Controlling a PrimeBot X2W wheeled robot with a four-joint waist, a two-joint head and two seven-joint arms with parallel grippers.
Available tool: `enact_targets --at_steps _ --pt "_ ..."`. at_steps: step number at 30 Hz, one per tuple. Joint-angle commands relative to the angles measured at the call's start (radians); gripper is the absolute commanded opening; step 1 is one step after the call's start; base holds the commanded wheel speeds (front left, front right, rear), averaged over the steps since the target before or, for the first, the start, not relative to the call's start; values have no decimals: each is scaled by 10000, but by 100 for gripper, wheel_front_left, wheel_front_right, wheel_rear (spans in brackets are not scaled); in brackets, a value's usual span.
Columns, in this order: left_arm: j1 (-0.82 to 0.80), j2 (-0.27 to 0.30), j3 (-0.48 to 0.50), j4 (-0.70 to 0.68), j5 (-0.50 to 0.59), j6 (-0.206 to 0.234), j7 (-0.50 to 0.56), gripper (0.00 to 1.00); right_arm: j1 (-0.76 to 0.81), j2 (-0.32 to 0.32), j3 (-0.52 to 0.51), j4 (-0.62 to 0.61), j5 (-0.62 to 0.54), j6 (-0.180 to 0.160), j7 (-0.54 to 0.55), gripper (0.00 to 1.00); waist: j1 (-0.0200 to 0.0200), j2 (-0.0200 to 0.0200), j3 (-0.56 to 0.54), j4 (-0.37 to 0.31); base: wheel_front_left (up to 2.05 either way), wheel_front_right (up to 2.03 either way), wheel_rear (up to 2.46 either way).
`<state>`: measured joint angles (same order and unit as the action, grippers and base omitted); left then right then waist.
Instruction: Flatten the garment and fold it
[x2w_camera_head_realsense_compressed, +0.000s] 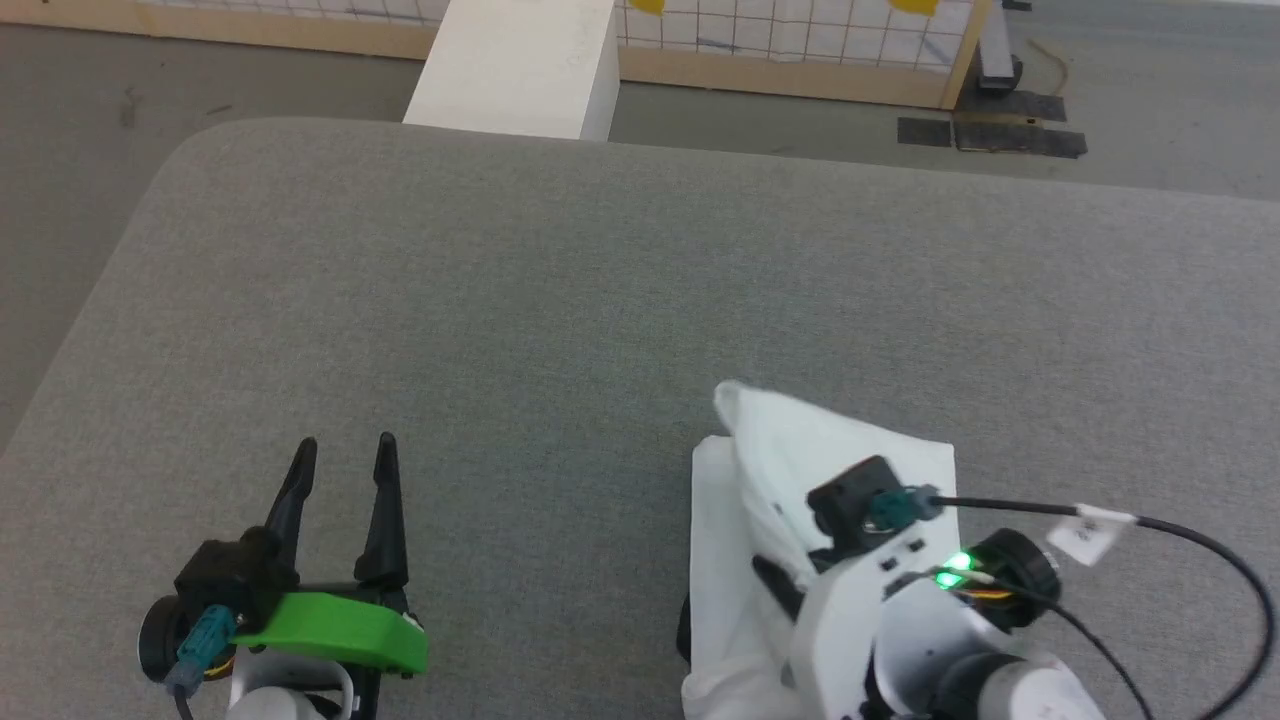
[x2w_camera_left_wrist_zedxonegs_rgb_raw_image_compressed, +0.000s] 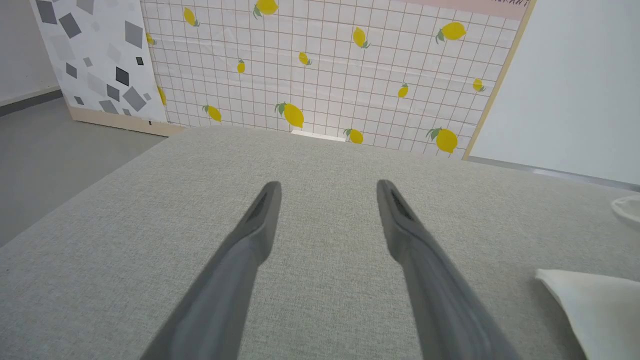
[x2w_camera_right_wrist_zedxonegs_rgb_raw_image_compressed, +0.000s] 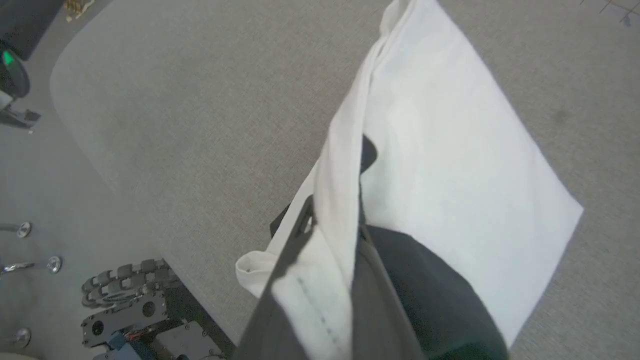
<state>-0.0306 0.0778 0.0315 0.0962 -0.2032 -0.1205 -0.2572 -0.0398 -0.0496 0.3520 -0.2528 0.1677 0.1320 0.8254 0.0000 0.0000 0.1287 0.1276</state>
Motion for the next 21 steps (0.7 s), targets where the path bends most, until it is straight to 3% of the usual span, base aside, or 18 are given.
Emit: enact_targets --at_steps 1,7,8,9,10,17,21 --pt "-179 -42 -35 28 89 -31 -45 100 -258 -7 136 406 105 -13 -89 0 0 0 100 117 0 0 0" --pt "-257 -52 -105 20 93 -50 -45 100 -834 -7 490 2278 507 -13 -210 0 0 0 229 277 0 0 0" --pt "-258 -53 -100 15 94 -52 -45 100 -922 -7 508 2463 575 -13 -308 39 0 0 241 287 0 0 0" --pt "-258 -54 -94 14 95 -53 -45 100 -969 -7 511 2561 664 -13 -402 93 0 0 247 288 0 0 0" --pt "-252 -54 -78 15 96 -55 -45 100 -998 -7 509 2622 850 -13 -524 100 0 0 242 274 0 0 0" --pt "-104 -58 42 -38 148 -44 -45 100 -937 -7 206 1574 1855 -13 -1705 100 0 0 27 14 0 0 0" --pt "-14 -75 41 -129 172 -33 -45 100 -617 -7 -724 416 2108 -13 -3071 100 0 0 -96 -198 0 0 0"
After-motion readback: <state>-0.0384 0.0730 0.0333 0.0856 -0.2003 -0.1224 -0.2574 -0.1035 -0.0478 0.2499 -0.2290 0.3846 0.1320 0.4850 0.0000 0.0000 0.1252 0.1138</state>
